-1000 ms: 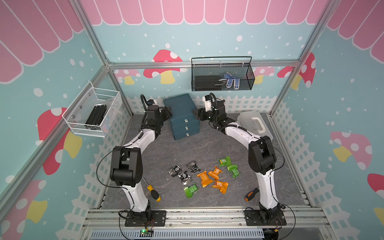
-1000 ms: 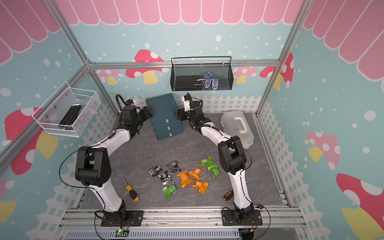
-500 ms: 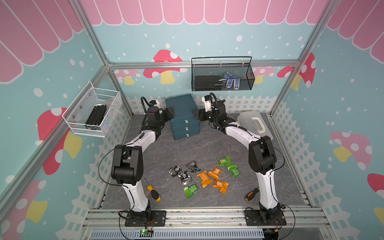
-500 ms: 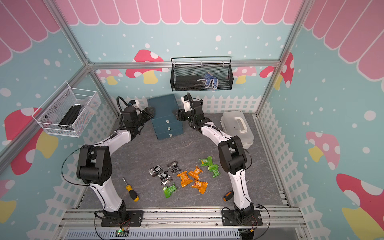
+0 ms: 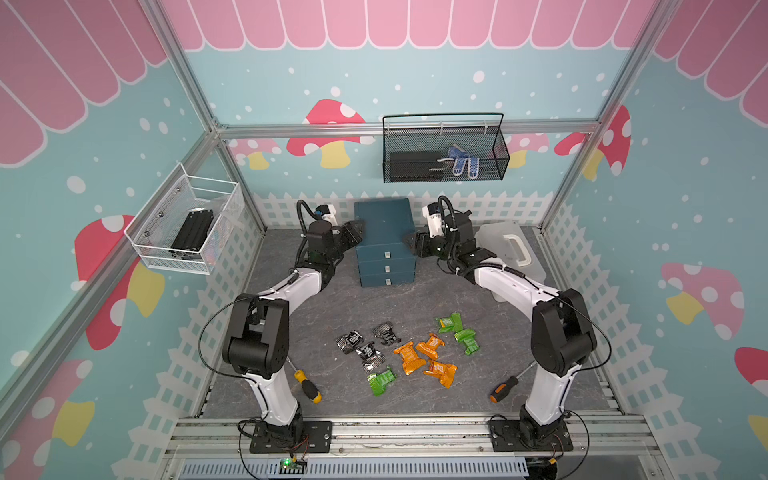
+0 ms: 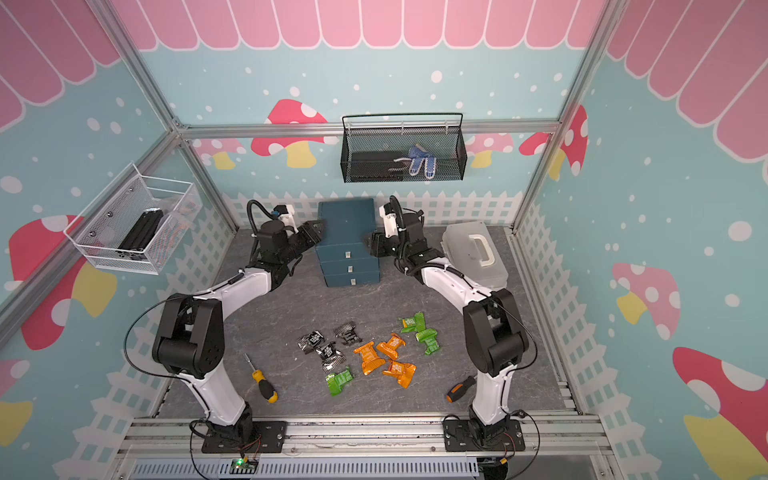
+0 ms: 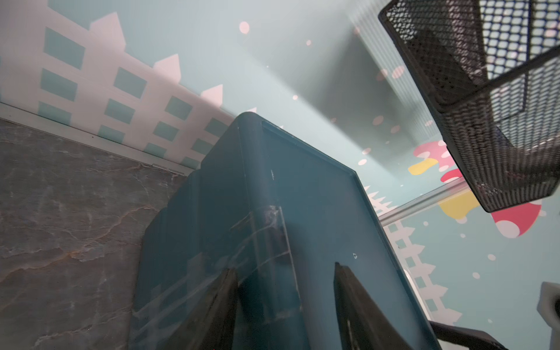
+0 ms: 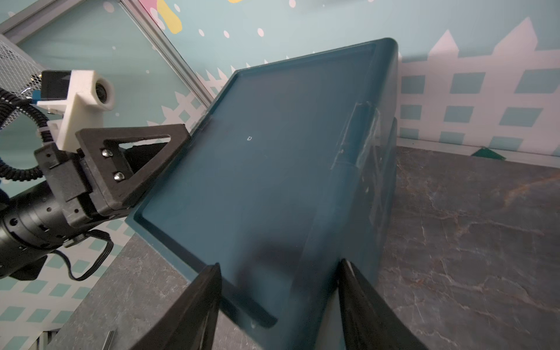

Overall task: Place the cookies into the drawer by color
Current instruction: Move the storage box to the center of the board.

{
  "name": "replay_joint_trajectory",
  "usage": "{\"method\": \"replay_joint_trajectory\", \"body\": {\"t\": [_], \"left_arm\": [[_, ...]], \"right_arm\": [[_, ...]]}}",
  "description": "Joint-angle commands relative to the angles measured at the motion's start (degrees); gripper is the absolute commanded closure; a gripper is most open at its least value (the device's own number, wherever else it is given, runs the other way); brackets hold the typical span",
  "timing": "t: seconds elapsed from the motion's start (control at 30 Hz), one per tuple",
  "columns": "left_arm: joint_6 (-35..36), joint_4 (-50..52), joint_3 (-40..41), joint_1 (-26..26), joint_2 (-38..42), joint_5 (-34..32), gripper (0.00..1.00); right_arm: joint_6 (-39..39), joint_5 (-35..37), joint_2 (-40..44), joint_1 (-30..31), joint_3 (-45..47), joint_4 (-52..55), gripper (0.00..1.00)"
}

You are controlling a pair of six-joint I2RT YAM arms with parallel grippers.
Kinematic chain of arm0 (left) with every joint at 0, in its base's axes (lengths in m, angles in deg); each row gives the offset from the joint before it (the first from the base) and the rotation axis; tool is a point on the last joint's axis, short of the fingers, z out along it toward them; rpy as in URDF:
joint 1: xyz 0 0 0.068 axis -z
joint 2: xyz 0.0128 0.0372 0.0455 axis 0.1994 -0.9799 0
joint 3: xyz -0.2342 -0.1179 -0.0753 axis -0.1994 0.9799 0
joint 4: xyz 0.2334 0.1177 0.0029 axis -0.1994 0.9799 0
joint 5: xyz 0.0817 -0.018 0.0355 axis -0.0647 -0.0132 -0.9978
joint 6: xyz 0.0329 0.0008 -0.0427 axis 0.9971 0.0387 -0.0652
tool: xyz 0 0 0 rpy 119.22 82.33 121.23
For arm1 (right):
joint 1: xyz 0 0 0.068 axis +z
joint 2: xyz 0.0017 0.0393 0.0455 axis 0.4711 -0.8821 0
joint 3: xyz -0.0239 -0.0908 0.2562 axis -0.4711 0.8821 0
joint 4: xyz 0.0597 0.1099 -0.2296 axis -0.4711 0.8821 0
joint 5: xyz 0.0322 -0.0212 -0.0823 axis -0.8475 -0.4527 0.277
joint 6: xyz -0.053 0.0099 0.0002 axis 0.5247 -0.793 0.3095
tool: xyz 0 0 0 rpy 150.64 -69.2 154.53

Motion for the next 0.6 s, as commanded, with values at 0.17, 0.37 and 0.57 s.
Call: {"method": "replay_joint_trajectory", "body": {"t": [0.17,0.37,0.57], "left_arm": [[1.8,5.9,0.1,2.8,0.3,1.9,0.45],[5.8,12.5,-1.5,2.8,1.4,-1.9,0.44],[8.1,17.5,-4.6,3.0,1.0,-2.5,0.42]], "right_arm": [[0.9,2.6,7.1,1.5,3.9,4.1,0.33],[0.7,4.2,8.7,-1.0,2.7,6.3,0.32],[1.4,4.5,3.3,-2.6,-4.0,10.2,0.37]]}}
